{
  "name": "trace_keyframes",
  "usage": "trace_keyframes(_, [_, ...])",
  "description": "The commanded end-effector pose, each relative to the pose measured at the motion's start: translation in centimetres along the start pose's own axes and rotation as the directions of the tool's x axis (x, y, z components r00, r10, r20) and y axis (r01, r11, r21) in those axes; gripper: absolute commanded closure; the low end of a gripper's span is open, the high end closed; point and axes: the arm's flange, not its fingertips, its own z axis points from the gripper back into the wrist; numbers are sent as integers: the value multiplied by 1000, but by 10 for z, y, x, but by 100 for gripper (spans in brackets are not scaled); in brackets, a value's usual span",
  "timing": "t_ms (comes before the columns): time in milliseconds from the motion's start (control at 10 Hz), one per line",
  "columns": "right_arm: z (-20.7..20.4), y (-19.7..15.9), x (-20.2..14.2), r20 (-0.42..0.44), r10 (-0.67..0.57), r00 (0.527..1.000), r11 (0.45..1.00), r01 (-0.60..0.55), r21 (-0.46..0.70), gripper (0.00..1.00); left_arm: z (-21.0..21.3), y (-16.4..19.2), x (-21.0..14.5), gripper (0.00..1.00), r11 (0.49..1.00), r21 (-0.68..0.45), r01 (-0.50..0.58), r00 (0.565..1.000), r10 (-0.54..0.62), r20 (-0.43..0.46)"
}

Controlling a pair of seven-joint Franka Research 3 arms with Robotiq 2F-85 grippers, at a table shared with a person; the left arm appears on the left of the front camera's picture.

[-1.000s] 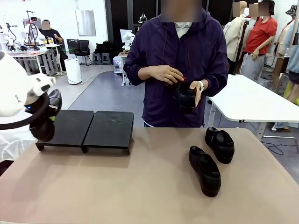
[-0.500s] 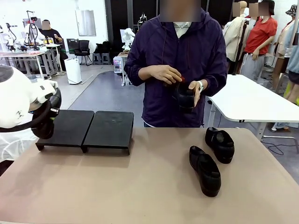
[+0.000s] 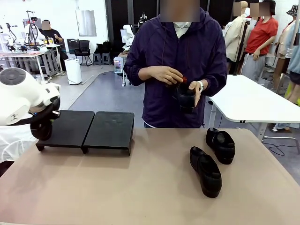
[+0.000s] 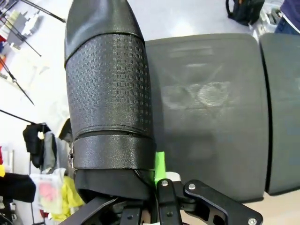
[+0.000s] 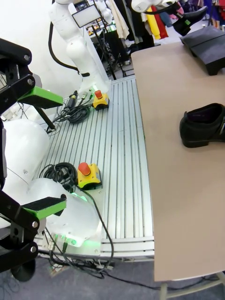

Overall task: Organize the shoes by placing them on the stand.
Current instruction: Place the Shoe from the middle of the table onto the Shoes Stand.

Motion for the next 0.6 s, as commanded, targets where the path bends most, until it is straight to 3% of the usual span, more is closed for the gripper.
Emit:
trace_keyframes(0, [5, -2, 0, -6, 24, 1000, 1000, -24, -10, 0, -10, -15, 3, 100, 1000, 4, -3, 1000, 3, 3])
trace_keyframes(500, [5, -2, 0, -6, 24, 1000, 1000, -24, -10, 0, -17, -20, 8, 100, 1000, 27, 4, 1000, -4, -22])
